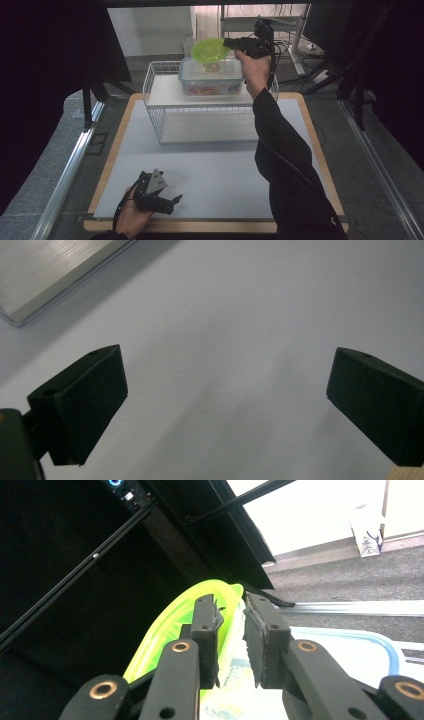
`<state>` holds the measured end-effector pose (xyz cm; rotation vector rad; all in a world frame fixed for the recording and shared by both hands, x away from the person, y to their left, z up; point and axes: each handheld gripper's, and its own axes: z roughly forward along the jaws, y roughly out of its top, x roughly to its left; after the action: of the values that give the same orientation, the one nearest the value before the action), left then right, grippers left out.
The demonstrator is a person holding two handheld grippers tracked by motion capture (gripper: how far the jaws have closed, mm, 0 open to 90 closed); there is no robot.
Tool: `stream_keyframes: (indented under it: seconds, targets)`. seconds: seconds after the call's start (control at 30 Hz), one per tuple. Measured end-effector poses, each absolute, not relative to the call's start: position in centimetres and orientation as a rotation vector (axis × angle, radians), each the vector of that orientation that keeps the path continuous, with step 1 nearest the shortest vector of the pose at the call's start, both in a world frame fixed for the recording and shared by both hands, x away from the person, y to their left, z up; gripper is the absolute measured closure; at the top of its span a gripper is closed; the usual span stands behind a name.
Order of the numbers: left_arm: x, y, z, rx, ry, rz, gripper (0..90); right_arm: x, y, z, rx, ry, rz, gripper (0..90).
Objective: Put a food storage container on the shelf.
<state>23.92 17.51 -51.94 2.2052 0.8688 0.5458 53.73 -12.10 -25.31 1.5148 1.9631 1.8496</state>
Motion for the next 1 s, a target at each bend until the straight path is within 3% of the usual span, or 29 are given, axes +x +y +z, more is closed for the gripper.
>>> stream_keyframes:
  seconds: [0.33,0.63,1.0]
  targets:
    - [23.9,17.4,-52.1,2.22,0.862,0.546,2.7,53.9,-12.0,-25.7,1.489,1.95,1.805,64.7]
    - [23.9,17.4,-52.0,2.212,0.87,0.553,2.6,53.0,-12.8,-25.2,1.32,2.025,1.76,34.0]
    - [23.9,17.3,-52.0,2.221,0.868,0.558,2.6,49.8,-14.6,-25.7,1.064,2.144,1.666,15.5]
